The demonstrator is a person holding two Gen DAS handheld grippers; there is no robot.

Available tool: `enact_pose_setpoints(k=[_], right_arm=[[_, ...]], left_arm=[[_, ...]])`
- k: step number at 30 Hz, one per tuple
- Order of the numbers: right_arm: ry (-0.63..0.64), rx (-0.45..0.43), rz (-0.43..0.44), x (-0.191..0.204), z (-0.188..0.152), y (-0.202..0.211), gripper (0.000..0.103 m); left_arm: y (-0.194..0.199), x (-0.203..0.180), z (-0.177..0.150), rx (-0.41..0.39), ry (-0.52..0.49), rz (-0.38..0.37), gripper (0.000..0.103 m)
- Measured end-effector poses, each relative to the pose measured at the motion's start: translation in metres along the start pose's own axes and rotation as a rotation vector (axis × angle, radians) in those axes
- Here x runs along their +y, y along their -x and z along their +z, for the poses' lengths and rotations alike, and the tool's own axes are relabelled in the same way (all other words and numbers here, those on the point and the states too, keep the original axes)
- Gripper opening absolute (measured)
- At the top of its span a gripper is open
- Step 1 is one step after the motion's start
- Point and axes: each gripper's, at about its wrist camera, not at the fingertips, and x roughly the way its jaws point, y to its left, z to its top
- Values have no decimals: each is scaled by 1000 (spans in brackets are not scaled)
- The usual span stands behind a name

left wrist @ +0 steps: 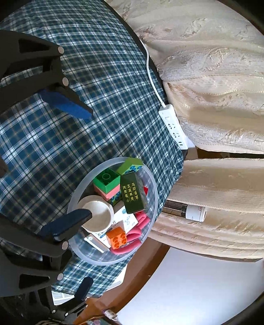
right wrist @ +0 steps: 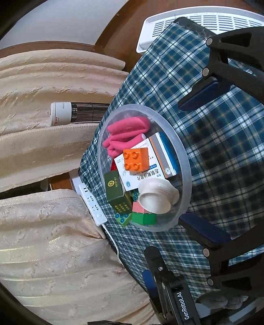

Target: Organize objects

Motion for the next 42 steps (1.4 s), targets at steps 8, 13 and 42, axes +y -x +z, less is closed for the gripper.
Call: enact_pose_setpoints(k=[8,13,42], right_arm=[[0,16,-42,4,-2,-2,102],[3,12,-43,4,-2,-2,102],[15,13,-63,7,-6,-3,102]], left_arm=[[-1,0,-4,1,-1,20,95],[-4,-2,-6,7,-16,38,95],[-5,-11,-11,9,-62,50,97]])
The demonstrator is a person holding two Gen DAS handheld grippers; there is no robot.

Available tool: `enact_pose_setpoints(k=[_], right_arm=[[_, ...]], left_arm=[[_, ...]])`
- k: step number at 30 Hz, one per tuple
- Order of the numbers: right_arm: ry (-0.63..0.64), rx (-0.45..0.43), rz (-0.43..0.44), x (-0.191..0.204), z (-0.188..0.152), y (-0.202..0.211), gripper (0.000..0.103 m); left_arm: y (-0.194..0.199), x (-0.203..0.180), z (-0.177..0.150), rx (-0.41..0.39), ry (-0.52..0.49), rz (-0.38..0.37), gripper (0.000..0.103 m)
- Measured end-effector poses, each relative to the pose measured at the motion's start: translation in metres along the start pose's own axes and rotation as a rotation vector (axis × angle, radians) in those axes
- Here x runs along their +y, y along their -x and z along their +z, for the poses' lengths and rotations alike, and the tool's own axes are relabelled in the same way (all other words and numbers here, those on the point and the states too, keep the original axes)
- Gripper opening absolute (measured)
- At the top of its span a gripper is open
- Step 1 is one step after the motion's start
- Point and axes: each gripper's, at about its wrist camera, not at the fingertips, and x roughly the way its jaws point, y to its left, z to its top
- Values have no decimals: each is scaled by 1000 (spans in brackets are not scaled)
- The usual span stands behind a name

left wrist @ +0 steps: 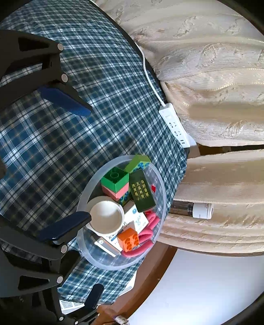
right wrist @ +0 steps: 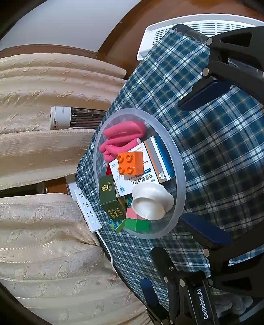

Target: Organize objects

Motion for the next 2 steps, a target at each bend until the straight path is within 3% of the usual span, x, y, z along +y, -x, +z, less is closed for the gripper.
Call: enact_pose_setpoints(k=[2], right_arm=[[2,2,4,2,0,-1,102]], left_arm=[[-1,2,0,6,3,17,97]])
